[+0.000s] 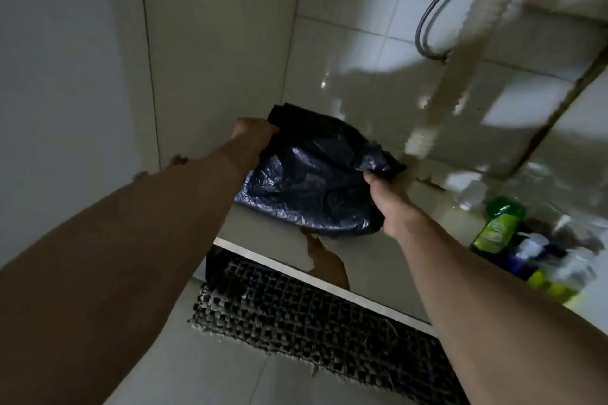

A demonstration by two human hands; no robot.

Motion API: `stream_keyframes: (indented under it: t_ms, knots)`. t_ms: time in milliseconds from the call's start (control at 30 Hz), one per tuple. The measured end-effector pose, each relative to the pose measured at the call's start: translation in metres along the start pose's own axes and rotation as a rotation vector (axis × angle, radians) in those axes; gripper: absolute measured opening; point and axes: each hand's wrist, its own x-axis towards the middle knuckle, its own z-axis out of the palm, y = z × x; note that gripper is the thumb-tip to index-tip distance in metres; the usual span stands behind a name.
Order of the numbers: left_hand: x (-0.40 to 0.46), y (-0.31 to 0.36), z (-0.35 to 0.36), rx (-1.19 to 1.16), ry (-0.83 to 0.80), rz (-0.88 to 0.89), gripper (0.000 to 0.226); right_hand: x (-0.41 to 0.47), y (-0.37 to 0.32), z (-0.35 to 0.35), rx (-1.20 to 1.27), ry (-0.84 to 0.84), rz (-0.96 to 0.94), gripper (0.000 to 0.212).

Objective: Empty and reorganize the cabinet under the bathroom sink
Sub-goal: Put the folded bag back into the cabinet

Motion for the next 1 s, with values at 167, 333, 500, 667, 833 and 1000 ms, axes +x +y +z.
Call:
stream_keyframes:
  t_ms: [167,333,500,667,833,1000]
  knots:
    - [0.020,-0.045,-0.012,0.540,-0.056,-0.036,0.080,0.027,0.027,0.019,-0.064,0.067,0.111,0.055]
    - [0.030,-0.060,-0.021,0.691,-0.072,0.004,0.067,0.040,0.025,0.023,-0.109,0.117,0.127,0.054]
    - [0.030,-0.056,-0.022,0.729,-0.069,0.035,0.065,0.021,0.007,0.021,-0.201,0.100,0.148,0.051]
    - [0.009,-0.049,-0.025,0.849,-0.068,0.059,0.076,-0.008,-0.005,-0.002,-0.563,0.127,0.006,0.065]
    - [-0.035,-0.017,-0.023,0.989,-0.101,0.101,0.073,-0.052,-0.019,-0.027,-0.659,0.039,-0.059,0.063]
    - [-0.095,0.026,-0.026,1.086,-0.175,0.033,0.070,-0.119,-0.050,-0.053,-0.788,-0.088,-0.031,0.054]
